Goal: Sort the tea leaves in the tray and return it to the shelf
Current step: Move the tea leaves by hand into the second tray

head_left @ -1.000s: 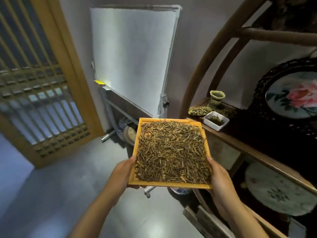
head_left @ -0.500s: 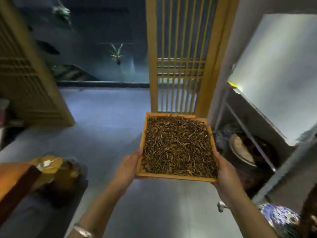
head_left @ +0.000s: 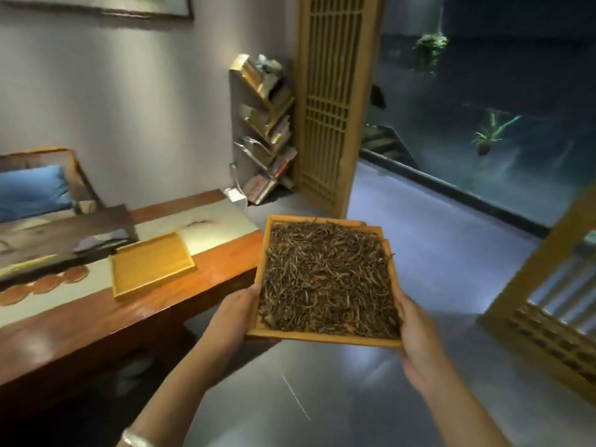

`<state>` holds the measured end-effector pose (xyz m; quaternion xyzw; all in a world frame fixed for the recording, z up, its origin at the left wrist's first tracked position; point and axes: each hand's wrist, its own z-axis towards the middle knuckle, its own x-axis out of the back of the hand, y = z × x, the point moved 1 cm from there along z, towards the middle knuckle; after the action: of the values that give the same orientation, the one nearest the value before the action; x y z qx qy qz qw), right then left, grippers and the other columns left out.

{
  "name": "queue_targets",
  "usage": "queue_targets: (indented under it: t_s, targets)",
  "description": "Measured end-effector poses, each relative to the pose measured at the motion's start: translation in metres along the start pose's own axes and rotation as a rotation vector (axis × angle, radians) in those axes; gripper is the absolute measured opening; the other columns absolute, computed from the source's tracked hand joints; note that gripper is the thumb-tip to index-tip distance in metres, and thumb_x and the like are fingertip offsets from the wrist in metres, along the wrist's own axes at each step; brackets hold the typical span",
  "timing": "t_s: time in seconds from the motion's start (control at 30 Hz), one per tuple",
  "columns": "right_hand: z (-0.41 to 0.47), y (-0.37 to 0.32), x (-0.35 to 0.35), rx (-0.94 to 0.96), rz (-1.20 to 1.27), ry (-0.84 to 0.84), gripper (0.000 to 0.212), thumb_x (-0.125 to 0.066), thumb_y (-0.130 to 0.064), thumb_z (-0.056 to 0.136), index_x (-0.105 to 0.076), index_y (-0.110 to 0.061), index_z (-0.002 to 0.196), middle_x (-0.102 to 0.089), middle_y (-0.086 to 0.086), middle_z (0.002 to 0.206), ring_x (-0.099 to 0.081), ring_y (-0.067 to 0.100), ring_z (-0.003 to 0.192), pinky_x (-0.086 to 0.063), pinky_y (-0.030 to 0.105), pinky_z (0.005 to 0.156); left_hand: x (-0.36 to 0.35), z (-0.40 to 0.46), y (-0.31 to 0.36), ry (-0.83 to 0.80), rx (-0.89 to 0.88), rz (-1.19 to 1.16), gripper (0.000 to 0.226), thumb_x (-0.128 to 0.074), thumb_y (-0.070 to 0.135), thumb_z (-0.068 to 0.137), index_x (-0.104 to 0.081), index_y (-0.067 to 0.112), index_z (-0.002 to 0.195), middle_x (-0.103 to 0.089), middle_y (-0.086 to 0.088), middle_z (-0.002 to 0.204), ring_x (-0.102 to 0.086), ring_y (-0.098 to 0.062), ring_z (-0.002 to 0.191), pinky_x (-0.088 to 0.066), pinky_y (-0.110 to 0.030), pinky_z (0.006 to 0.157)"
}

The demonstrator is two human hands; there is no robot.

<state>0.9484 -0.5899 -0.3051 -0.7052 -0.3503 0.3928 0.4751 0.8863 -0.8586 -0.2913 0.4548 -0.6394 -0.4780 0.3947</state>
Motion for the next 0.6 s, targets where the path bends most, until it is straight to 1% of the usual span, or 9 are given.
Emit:
queue_targets:
  t_s: [0.07,0.1,0.2,0.23,0.27,0.33,0.4,0.53,0.6]
  targets:
    - [0.03,-0.002,-0.03,-0.02,-0.029,-0.114,0.036,-0.042,-0.037,0.098,-0.073,-0.02,0.106,-0.074,0.005,0.105,-0.07,0.021,0.097,-0.056,0.035,0.071,0.023,0.004,-0.003,0.137,0.015,0.007,0.052,-0.036,0.053,0.096,-0.072,0.015,0.094,-0.077,-0.009,0.086,-0.073,-0.028,0.078,-0.057,-0.035,0.072]
    - [0.042,-0.003,-0.045,-0.032,-0.041,-0.167,0.035,-0.043,-0.036,0.098,-0.075,-0.023,0.102,-0.074,0.005,0.102,-0.071,0.021,0.093,-0.057,0.035,0.068,0.031,0.009,-0.002,0.199,0.017,-0.013,0.05,-0.037,0.055,0.095,-0.073,0.02,0.093,-0.077,-0.008,0.089,-0.073,-0.03,0.082,-0.055,-0.04,0.078]
    - [0.074,-0.001,-0.084,-0.064,-0.085,-0.297,0.033,-0.046,-0.04,0.097,-0.074,-0.023,0.103,-0.075,0.003,0.099,-0.072,0.019,0.088,-0.057,0.031,0.058,0.053,0.016,-0.001,0.362,0.054,-0.088,0.042,-0.042,0.051,0.093,-0.07,0.022,0.103,-0.072,-0.013,0.108,-0.067,-0.033,0.1,-0.051,-0.048,0.088]
    - [0.083,0.0,-0.096,-0.075,-0.102,-0.339,0.034,-0.047,-0.042,0.096,-0.071,-0.021,0.109,-0.075,0.003,0.101,-0.072,0.02,0.09,-0.057,0.032,0.059,0.059,0.015,-0.001,0.404,0.062,-0.118,0.039,-0.044,0.049,0.093,-0.07,0.022,0.104,-0.071,-0.013,0.111,-0.066,-0.032,0.103,-0.053,-0.047,0.087]
    - [0.091,0.003,-0.107,-0.088,-0.118,-0.377,0.036,-0.047,-0.042,0.096,-0.067,-0.02,0.115,-0.074,0.003,0.103,-0.071,0.021,0.092,-0.057,0.034,0.063,0.065,0.014,-0.004,0.446,0.063,-0.133,0.038,-0.045,0.05,0.09,-0.071,0.024,0.098,-0.073,-0.012,0.105,-0.07,-0.03,0.096,-0.057,-0.044,0.079]
    - [0.103,0.007,-0.129,-0.107,-0.135,-0.447,0.038,-0.047,-0.043,0.095,-0.064,-0.019,0.12,-0.073,0.002,0.106,-0.07,0.021,0.096,-0.056,0.034,0.07,0.075,0.008,-0.013,0.515,0.07,-0.131,0.039,-0.046,0.05,0.087,-0.073,0.022,0.085,-0.077,-0.008,0.084,-0.074,-0.025,0.072,-0.057,-0.033,0.054]
    - [0.111,0.012,-0.153,-0.124,-0.145,-0.52,0.036,-0.048,-0.041,0.095,-0.066,-0.019,0.118,-0.073,0.001,0.106,-0.07,0.019,0.098,-0.056,0.036,0.076,0.088,0.003,-0.028,0.603,0.127,-0.213,0.043,-0.044,0.044,0.094,-0.072,0.014,0.081,-0.075,-0.008,0.072,-0.071,-0.023,0.056,-0.052,-0.028,0.043]
    - [0.121,0.027,-0.193,-0.175,-0.143,-0.604,0.028,-0.049,-0.038,0.096,-0.068,-0.023,0.111,-0.073,-0.001,0.106,-0.068,0.02,0.101,-0.051,0.044,0.091,0.113,0.004,-0.043,0.698,0.172,-0.271,0.048,-0.042,0.048,0.093,-0.077,0.016,0.083,-0.076,-0.011,0.077,-0.07,-0.022,0.057,-0.053,-0.03,0.046]
    - [0.127,0.037,-0.212,-0.189,-0.176,-0.619,0.03,-0.047,-0.037,0.097,-0.065,-0.022,0.115,-0.072,-0.002,0.109,-0.065,0.021,0.107,-0.047,0.049,0.098,0.126,0.007,-0.052,0.761,0.182,-0.281,0.049,-0.04,0.044,0.096,-0.076,0.012,0.089,-0.077,-0.013,0.083,-0.071,-0.024,0.065,-0.056,-0.035,0.056]
